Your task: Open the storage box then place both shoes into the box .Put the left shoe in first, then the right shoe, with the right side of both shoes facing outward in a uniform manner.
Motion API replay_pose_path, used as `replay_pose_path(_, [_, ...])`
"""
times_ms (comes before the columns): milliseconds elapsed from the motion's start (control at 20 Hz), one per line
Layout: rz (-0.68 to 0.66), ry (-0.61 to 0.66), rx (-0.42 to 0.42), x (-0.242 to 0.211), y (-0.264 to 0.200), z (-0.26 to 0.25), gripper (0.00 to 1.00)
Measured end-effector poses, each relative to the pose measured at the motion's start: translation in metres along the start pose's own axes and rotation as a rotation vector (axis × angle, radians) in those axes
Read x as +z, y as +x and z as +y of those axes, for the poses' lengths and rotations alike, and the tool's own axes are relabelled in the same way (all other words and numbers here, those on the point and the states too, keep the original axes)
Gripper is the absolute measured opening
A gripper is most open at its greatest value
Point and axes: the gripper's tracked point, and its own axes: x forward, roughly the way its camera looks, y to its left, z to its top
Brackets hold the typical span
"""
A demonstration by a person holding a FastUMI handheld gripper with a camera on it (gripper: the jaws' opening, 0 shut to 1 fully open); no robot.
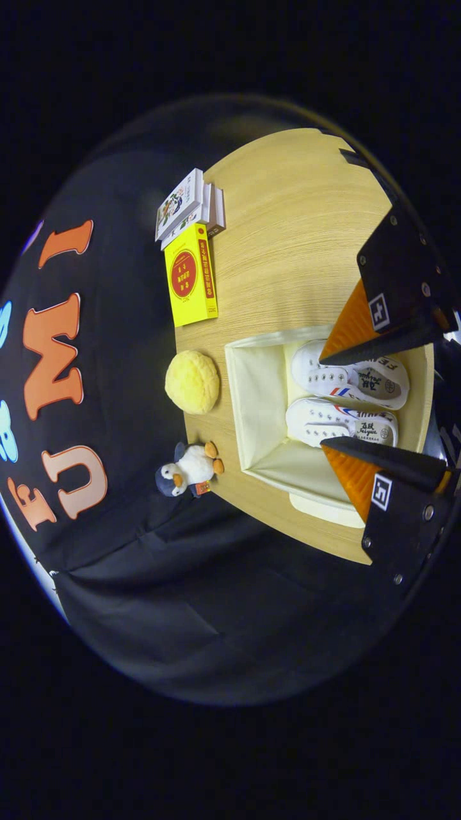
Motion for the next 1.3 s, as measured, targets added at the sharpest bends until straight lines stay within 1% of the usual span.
replay_pose_path(50, [-0.015, 0.001, 0.001, 0.006, -0.009, 0.0, 0.74])
replay_pose_path(100, [-0.032, 0.002, -0.004, 0.012, -0.015, -0.003, 0.8])
replay_pose_path(150, [-0.052, 0.0, -0.01, 0.019, -0.022, -0.006, 0.9])
replay_pose_path(250, [-0.095, -0.011, -0.027, 0.033, -0.038, -0.013, 0.99])
replay_pose_path(500, [-0.242, -0.06, -0.071, 0.069, -0.084, -0.028, 0.99])
replay_pose_path(950, [-0.535, -0.097, -0.203, 0.117, -0.162, -0.071, 0.98])
replay_pose_path(1100, [-0.573, -0.092, -0.236, 0.118, -0.174, -0.084, 0.99])
replay_pose_path(1300, [-0.569, -0.044, -0.215, 0.112, -0.176, -0.086, 0.98])
